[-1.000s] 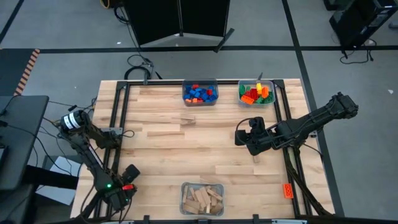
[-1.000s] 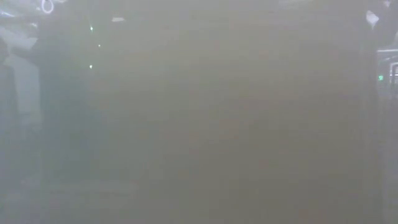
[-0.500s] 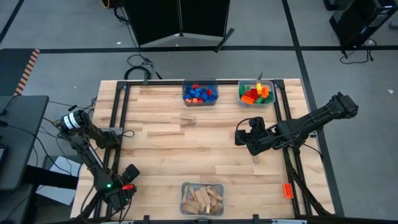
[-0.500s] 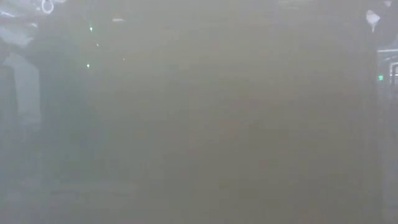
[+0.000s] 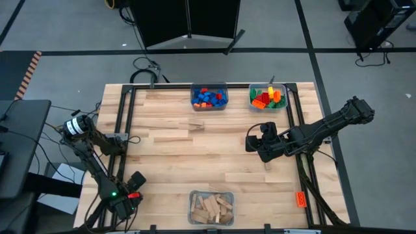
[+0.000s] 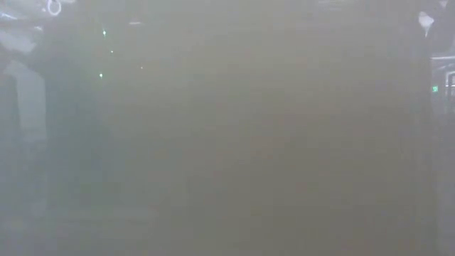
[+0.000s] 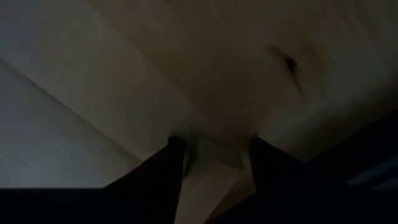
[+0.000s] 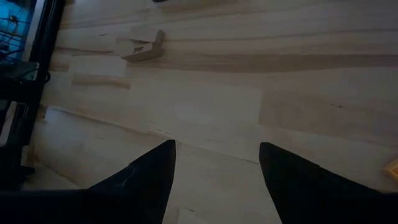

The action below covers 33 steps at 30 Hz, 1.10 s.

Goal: Sort blocks by size
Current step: Put the brown block into the gray bin

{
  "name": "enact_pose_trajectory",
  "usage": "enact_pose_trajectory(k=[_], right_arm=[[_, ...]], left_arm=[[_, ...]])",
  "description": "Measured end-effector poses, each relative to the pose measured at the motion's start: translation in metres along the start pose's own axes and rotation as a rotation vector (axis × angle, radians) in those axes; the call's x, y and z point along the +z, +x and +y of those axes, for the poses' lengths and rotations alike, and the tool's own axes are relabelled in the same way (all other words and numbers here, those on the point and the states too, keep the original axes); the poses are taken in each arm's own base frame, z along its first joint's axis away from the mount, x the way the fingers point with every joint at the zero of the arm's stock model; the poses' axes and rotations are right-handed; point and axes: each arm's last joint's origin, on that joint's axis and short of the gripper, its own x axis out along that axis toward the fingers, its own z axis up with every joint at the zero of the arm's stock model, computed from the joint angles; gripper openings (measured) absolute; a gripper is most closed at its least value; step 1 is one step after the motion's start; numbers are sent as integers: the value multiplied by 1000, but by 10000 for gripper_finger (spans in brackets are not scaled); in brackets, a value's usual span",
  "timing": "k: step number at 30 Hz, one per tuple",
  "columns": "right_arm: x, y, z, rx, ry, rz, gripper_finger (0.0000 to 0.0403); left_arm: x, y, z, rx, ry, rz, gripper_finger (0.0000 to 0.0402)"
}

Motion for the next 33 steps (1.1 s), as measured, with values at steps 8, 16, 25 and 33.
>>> enact_pose_trajectory(k=[8,16,25,33], right_arm=[[0,0,0,0,0,0,247],[0,0,-1,-9,-57,-2,247],[6,1,-13,-127,-195,-20,247],[13,6,-12,-156,-376,44,247]], left_arm=[[0,1,1,-17,-32,-2,74],[8,-2,17,-47,-110,-4,12],[15,-6,67,-10,-443,1,5],[13,-7,125,-156,-965,21,13]])
